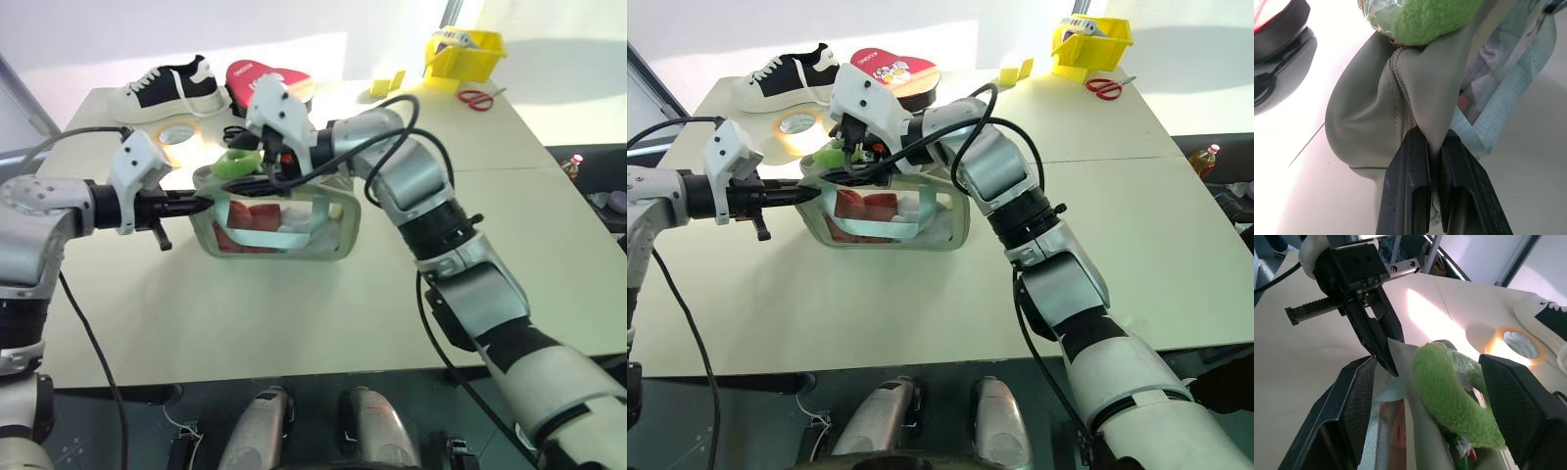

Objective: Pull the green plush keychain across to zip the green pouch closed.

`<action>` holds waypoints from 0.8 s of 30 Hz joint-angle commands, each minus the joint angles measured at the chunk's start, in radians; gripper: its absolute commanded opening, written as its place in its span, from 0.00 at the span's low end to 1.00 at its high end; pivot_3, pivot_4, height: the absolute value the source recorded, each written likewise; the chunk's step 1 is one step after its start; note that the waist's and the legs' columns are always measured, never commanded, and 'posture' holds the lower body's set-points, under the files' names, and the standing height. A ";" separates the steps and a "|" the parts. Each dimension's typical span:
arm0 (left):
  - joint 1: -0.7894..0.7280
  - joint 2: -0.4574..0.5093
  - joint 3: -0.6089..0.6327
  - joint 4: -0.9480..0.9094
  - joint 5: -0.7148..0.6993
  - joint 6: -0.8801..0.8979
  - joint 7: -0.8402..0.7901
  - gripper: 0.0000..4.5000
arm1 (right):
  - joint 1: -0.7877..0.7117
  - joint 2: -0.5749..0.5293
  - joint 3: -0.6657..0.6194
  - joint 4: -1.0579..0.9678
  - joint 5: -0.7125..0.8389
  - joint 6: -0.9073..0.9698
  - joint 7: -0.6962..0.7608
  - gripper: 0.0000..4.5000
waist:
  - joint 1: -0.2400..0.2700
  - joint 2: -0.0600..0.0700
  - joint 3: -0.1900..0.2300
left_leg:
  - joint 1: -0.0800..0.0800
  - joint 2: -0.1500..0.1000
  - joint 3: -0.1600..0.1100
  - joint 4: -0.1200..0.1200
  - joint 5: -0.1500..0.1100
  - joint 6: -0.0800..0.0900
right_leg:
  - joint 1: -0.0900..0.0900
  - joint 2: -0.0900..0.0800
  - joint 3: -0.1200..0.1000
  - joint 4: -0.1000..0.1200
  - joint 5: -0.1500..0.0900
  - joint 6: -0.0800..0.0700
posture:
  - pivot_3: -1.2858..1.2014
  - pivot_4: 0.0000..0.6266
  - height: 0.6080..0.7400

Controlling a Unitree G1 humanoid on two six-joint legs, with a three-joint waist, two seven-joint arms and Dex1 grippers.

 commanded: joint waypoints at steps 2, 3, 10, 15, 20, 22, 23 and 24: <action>-0.001 0.012 0.036 -0.031 -0.010 -0.004 0.009 0.00 | -0.052 0.015 -0.024 0.019 -0.011 -0.032 0.003 0.49 | 0.000 0.000 0.000 | 0.000 0.000 0.000 0.000 0.000 0.000 | -0.001 0.000 0.000 0.001 0.000 0.000 | 0.52 0.24 1.00; -0.001 0.011 0.036 -0.030 -0.011 -0.004 0.010 0.00 | -0.052 0.016 -0.024 0.024 -0.014 -0.033 0.002 0.38 | 0.000 0.000 0.000 | 0.000 0.000 0.000 0.000 0.000 -0.001 | -0.001 0.001 0.000 0.001 0.000 0.000 | 0.52 0.24 1.00; -0.010 0.002 0.028 -0.018 -0.007 -0.012 0.014 0.00 | -0.045 -0.012 -0.048 0.008 -0.014 -0.012 -0.002 0.01 | 0.000 0.000 0.000 | 0.000 0.000 0.000 0.000 0.000 -0.001 | -0.001 0.001 0.001 0.001 0.000 -0.001 | 0.52 0.24 1.00; -0.011 0.001 0.025 -0.014 -0.006 -0.014 0.011 0.00 | -0.023 -0.171 -0.068 -0.096 -0.062 -0.013 0.013 0.01 | 0.004 0.000 0.000 | 0.000 0.000 0.000 0.000 0.000 -0.001 | -0.002 0.000 0.001 0.001 0.000 -0.001 | 0.52 0.24 1.00; -0.005 -0.002 0.025 -0.011 -0.005 -0.017 0.012 0.00 | 0.049 -0.370 -0.079 -0.223 -0.126 -0.005 0.007 0.01 | 0.003 0.000 0.000 | 0.000 0.000 0.000 0.000 0.000 0.000 | 0.001 0.000 0.001 0.000 0.000 -0.001 | 0.52 0.24 1.00; -0.009 -0.006 0.021 -0.005 -0.003 -0.018 0.012 0.00 | 0.097 -0.454 -0.084 -0.268 -0.167 -0.012 -0.002 0.01 | 0.004 0.000 0.000 | 0.000 0.000 0.000 0.000 0.000 0.000 | 0.002 0.000 0.001 0.000 0.000 -0.001 | 0.52 0.24 1.00; -0.010 -0.007 0.019 -0.002 -0.002 -0.021 0.011 0.00 | 0.119 -0.485 -0.085 -0.285 -0.184 -0.015 -0.007 0.01 | 0.004 0.000 0.000 | 0.000 0.000 0.000 0.000 0.000 0.000 | 0.002 0.000 0.001 0.000 0.000 -0.001 | 0.52 0.24 1.00; -0.012 -0.008 0.017 0.001 -0.001 -0.022 0.010 0.00 | 0.144 -0.516 -0.088 -0.298 -0.202 -0.017 -0.015 0.01 | 0.004 0.000 0.000 | 0.000 0.000 0.000 0.000 0.000 0.000 | 0.002 0.000 0.001 0.000 0.000 -0.001 | 0.52 0.24 1.00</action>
